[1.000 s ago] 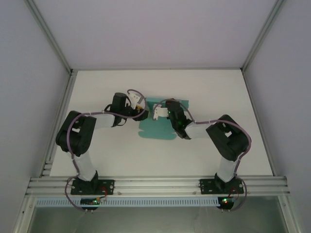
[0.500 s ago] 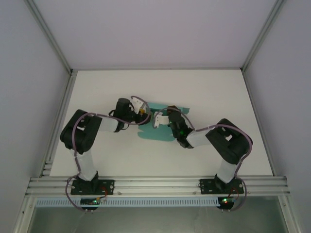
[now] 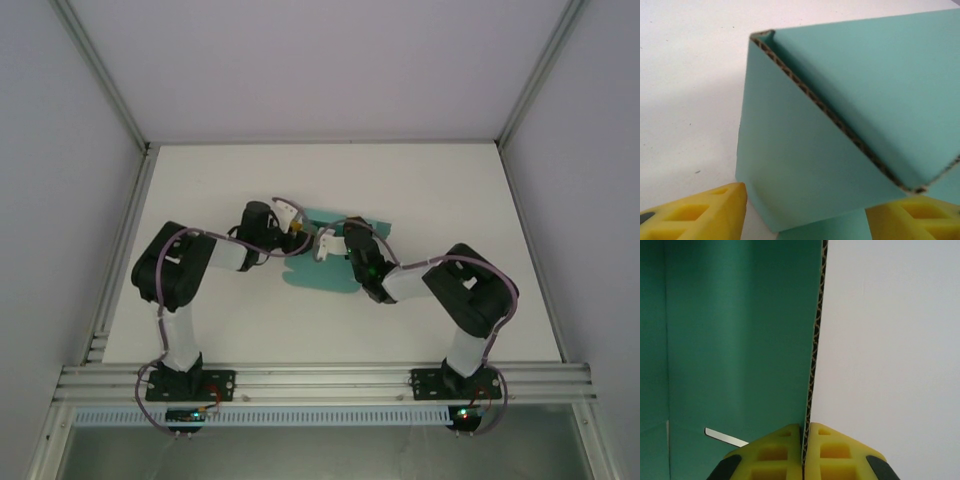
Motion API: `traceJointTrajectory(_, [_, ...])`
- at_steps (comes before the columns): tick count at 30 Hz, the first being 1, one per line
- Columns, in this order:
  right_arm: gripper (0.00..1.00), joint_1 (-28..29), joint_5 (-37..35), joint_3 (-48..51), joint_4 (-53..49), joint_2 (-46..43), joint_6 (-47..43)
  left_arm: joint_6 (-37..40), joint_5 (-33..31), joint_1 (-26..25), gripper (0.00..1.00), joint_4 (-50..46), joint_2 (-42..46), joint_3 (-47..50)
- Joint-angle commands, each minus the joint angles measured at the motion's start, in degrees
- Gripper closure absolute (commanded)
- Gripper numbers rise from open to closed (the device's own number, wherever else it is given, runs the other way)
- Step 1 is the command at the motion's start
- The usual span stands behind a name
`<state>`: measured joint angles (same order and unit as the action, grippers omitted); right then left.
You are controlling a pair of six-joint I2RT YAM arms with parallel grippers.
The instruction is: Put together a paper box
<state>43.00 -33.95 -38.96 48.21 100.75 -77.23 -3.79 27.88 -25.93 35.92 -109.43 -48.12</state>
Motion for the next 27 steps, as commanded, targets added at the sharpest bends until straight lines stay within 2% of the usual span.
traceJointTrajectory(1, [1.0, 1.03, 6.64, 0.97, -12.34, 1.44, 2.14, -1.74, 2.61, -0.54, 0.42, 4.31, 1.23, -3.79])
traceJointTrajectory(3, [1.0, 0.68, 8.09, 0.48, -14.53, 0.91, 3.64, -1.23, 3.73, -0.56, 0.47, 3.75, 0.53, -5.35])
traceJointTrajectory(5, [1.0, 0.41, 9.44, -0.18, -16.29, 0.35, 5.14, -1.95, 4.9, -0.59, 0.56, 2.92, -1.03, -7.4])
traceJointTrajectory(11, [1.0, -0.11, 10.12, -1.23, -18.97, 0.31, 7.16, -6.34, -2.71, -2.4, 0.79, 3.75, -2.91, -8.26])
traceJointTrajectory(13, [1.0, -0.29, 10.37, -1.29, -19.47, 0.17, 8.22, -8.46, -6.02, -3.04, 0.95, 7.23, -2.7, -6.39])
traceJointTrajectory(14, [1.0, -0.38, 10.41, -1.37, -19.81, 0.23, 8.63, -9.31, -6.84, -3.26, 0.99, 8.13, -2.39, -5.97])
traceJointTrajectory(21, [1.0, -0.67, 9.56, -2.26, -20.18, 0.0, 11.22, -11.96, -18.52, -6.52, 1.0, 4.83, -0.45, -4.84])
traceJointTrajectory(22, [1.0, -0.82, 9.68, -2.37, -20.81, -0.11, 11.62, -10.94, -17.06, -6.78, 0.98, 3.72, -0.52, -5.2])
traceJointTrajectory(25, [1.0, -0.73, 10.17, -2.31, -21.86, -0.28, 11.82, -7.91, -9.89, -6.68, 0.79, 4.77, -1.05, -4.51])
traceJointTrajectory(27, [1.0, -0.99, 9.9, -2.09, -21.76, -0.29, 11.62, -7.68, -6.77, -6.31, 0.74, 6.94, -0.66, -2.94])
